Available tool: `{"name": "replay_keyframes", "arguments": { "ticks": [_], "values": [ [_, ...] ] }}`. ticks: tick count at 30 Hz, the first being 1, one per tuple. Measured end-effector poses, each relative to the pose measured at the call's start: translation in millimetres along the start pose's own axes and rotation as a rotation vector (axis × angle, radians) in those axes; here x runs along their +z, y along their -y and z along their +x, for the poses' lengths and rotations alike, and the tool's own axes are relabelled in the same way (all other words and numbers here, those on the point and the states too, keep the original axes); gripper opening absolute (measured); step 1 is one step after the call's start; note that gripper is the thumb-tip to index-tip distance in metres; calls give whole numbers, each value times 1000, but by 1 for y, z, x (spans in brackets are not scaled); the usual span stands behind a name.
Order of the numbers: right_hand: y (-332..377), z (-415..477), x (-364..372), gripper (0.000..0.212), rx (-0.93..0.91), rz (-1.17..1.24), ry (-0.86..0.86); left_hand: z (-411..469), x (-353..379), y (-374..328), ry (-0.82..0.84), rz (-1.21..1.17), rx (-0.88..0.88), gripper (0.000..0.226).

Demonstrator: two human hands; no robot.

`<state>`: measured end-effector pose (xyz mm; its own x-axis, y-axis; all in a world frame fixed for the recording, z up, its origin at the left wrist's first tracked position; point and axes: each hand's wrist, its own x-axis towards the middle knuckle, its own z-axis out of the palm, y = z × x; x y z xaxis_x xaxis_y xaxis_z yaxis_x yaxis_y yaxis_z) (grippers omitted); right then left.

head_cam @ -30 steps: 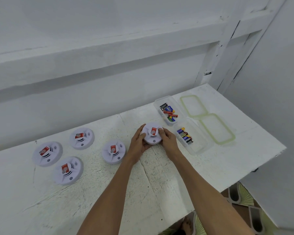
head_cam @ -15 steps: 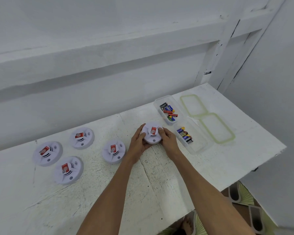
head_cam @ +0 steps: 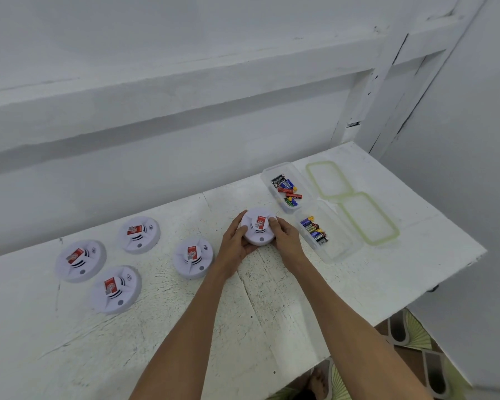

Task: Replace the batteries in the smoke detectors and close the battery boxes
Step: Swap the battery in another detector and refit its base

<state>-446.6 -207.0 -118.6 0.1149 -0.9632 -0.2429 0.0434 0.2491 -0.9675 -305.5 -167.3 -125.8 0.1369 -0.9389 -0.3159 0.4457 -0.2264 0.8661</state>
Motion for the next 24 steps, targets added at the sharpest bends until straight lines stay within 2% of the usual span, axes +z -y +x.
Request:
{"name": "replay_keyframes", "arguments": {
  "ticks": [24],
  "values": [
    [2,-1,0,33,-14,19,5,2,-2,3,1,0,12,41]
  ]
}}
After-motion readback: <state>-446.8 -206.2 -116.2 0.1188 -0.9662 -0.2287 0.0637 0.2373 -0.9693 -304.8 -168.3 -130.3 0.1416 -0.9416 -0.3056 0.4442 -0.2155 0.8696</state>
